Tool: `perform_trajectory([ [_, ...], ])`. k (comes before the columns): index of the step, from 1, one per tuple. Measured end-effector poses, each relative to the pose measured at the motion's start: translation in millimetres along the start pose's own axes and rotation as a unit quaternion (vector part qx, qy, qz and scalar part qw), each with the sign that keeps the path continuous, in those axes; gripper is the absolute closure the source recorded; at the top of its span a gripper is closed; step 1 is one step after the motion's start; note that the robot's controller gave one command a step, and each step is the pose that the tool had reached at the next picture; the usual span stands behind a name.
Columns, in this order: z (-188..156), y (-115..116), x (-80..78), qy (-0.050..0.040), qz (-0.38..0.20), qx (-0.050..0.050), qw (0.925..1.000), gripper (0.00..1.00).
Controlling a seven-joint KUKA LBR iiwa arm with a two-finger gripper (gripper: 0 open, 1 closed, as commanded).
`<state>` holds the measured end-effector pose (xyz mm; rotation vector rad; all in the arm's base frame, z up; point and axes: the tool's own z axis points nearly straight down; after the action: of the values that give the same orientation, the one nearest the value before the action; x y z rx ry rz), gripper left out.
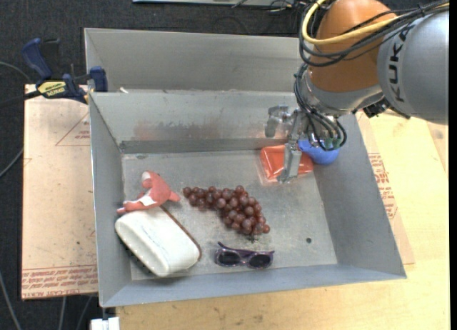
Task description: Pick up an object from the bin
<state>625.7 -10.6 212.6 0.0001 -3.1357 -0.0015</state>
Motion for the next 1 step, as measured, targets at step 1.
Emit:
perform_trajectory([
  [1,-5.2,0.0,-1.3,-0.0041,0.0,0.0,1.0,0.0],
])
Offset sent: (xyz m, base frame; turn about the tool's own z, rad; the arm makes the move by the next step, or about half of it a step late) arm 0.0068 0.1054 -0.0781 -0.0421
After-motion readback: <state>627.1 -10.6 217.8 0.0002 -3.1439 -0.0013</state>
